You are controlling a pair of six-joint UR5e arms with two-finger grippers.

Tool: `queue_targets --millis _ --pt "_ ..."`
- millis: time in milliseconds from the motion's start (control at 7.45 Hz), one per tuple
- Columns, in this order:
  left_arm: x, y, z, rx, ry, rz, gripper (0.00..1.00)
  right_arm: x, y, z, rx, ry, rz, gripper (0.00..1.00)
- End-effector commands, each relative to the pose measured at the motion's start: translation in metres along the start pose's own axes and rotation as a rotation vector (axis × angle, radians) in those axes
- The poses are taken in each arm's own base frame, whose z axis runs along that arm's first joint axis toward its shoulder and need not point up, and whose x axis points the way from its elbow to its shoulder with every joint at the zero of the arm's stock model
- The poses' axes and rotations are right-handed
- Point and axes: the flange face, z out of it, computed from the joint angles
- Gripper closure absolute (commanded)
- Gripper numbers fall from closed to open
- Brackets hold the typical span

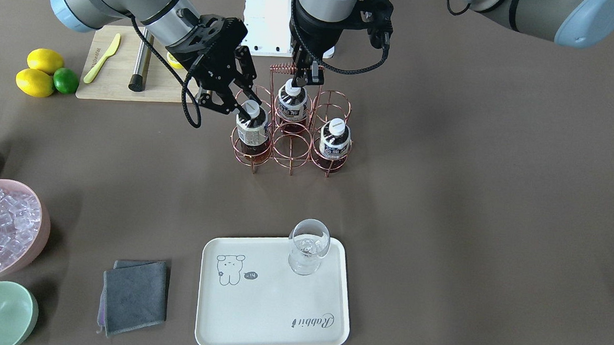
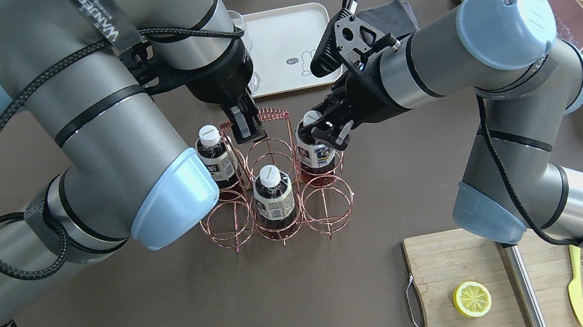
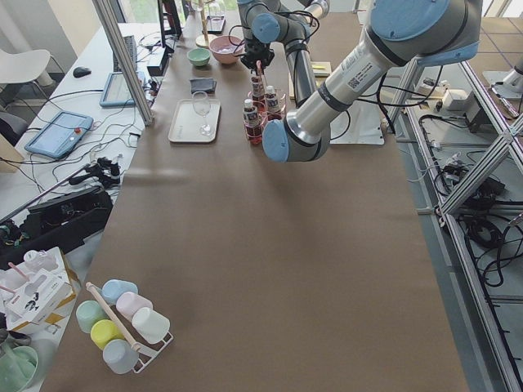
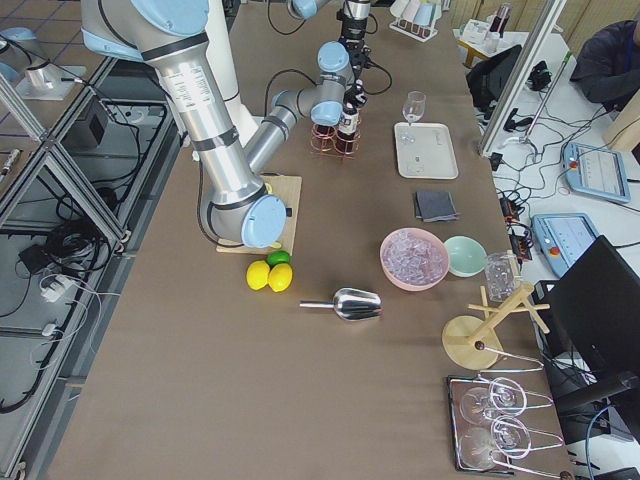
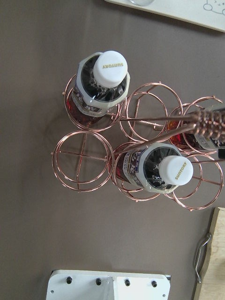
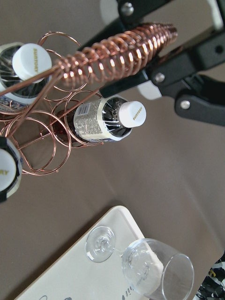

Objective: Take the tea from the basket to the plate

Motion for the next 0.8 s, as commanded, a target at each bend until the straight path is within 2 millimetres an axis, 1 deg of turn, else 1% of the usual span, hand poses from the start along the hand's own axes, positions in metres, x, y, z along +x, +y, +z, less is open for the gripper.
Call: queue_targets --millis 0,402,537,671 --pt "0.0 -0.001 0.001 0.001 0.0 -0.001 1.0 0.013 -0.007 -0.015 0.011 0.003 -0.017 1.0" --pt "0.0 -0.001 0.0 0.001 0.001 0.0 1.0 0.032 -0.016 -0.036 0.021 0.002 -0.006 1.0" --pt "0.0 -0.001 0.0 0.0 0.0 0.0 1.0 0.036 -0.019 -0.041 0.024 -0.003 -0.003 1.0" --pt "0.0 -0.001 0.0 0.0 0.0 0.0 1.0 0.039 -0.028 -0.048 0.033 -0.007 0.003 1.0"
